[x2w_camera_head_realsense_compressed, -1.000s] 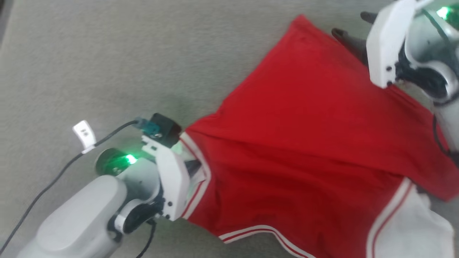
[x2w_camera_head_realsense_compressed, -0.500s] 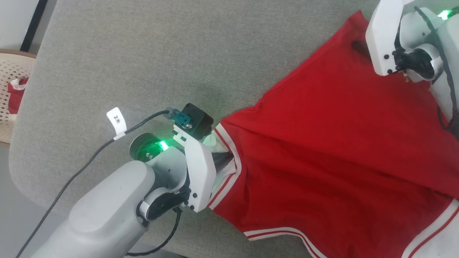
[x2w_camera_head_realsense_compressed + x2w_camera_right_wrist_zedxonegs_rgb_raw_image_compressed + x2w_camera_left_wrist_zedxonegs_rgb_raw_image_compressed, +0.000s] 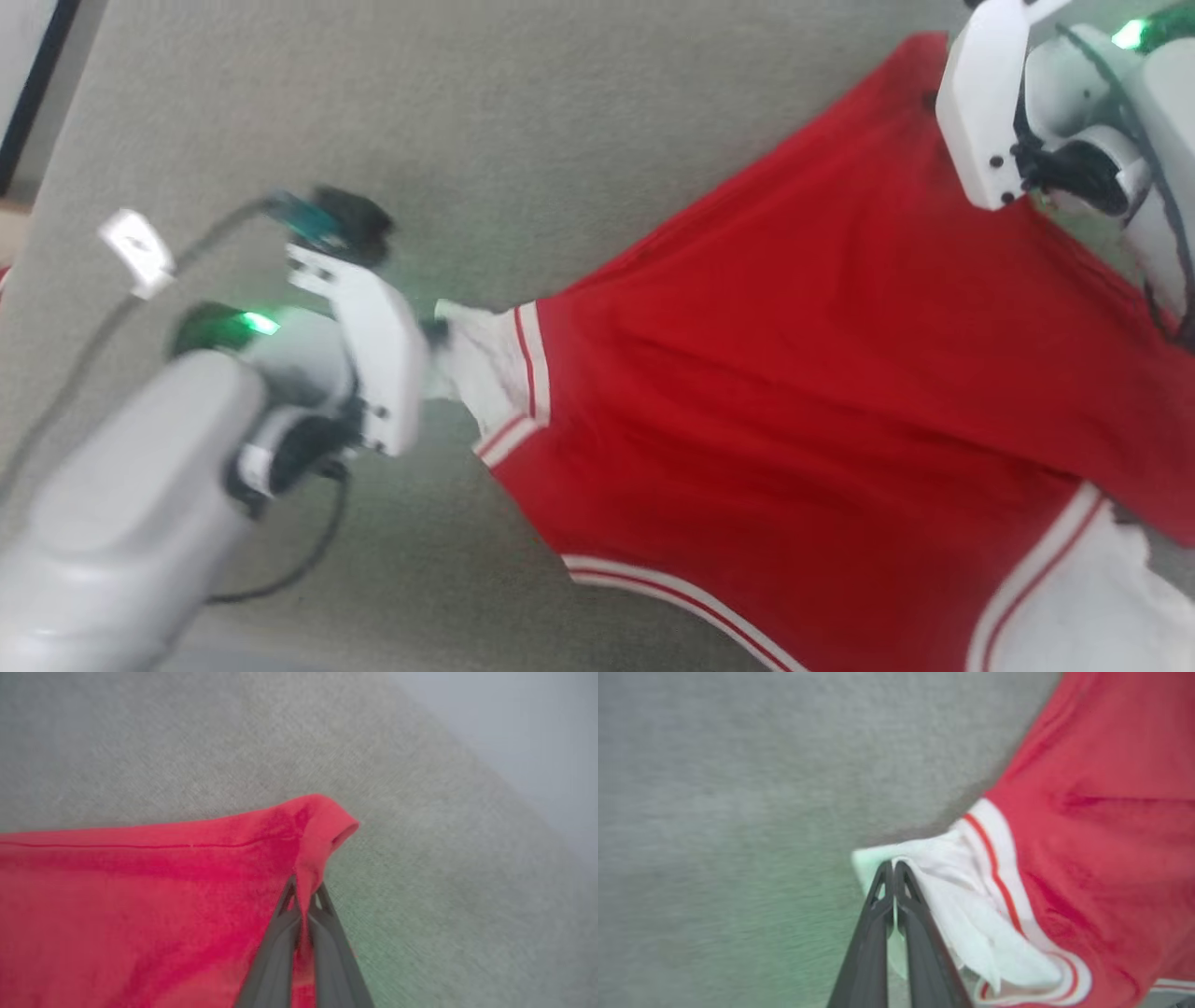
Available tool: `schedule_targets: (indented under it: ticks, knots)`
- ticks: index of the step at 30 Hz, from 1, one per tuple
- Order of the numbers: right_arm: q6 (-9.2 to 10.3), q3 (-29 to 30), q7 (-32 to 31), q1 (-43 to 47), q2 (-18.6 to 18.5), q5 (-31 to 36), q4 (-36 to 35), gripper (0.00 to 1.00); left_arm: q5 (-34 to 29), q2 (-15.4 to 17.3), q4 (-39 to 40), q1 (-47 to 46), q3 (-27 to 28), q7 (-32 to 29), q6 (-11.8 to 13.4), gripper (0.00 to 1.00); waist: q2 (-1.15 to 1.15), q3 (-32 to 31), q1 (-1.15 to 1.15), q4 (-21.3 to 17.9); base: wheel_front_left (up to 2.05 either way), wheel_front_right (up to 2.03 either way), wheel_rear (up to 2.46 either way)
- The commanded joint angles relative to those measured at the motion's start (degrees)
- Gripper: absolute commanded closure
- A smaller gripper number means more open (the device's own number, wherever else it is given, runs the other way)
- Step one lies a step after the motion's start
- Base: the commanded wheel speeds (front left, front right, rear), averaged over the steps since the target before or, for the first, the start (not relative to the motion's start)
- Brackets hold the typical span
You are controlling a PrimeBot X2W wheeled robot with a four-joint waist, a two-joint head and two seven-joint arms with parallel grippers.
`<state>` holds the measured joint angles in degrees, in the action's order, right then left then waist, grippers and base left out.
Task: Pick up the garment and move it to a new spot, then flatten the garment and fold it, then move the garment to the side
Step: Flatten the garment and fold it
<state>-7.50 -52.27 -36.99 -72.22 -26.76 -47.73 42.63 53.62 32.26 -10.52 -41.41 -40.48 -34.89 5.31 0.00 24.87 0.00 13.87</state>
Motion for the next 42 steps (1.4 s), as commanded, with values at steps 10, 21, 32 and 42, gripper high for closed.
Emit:
schedule_targets:
  ticks: [10, 21, 32, 42]
  knots:
    - [0.01, -1.23, 5.84, -2.11, -5.04, -3.05, -5.24, 1.00, -1.03, 8.32, 2.28, -9.83, 5.33, -7.14, 4.63, 1.00, 0.00, -9.47, 0.00, -9.30, 0.00, 0.00, 0.00]
    - [0.02, 2.56, 8.31, -0.83, -7.91, -2.88, -7.79, 1.00, -5.61, 8.04, -5.30, -21.57, 5.34, -6.59, 2.69, 1.00, 0.00, -16.04, 0.00, -14.85, 0.00, 0.00, 0.00]
    - [0.02, 9.39, 20.44, -6.91, -1.61, 4.81, 3.03, 1.00, -13.75, 0.93, -22.28, -38.39, 4.83, 8.69, -1.88, 1.00, 0.00, -10.77, 0.00, -17.66, 0.00, 0.00, 0.00]
    - [0.02, 15.12, 42.21, -18.73, 4.26, 17.76, 16.42, 1.00, -22.15, -3.27, -33.02, -55.44, 5.13, 31.70, -2.86, 1.00, 0.00, -3.21, 0.00, -18.01, 0.00, 0.00, 0.00]
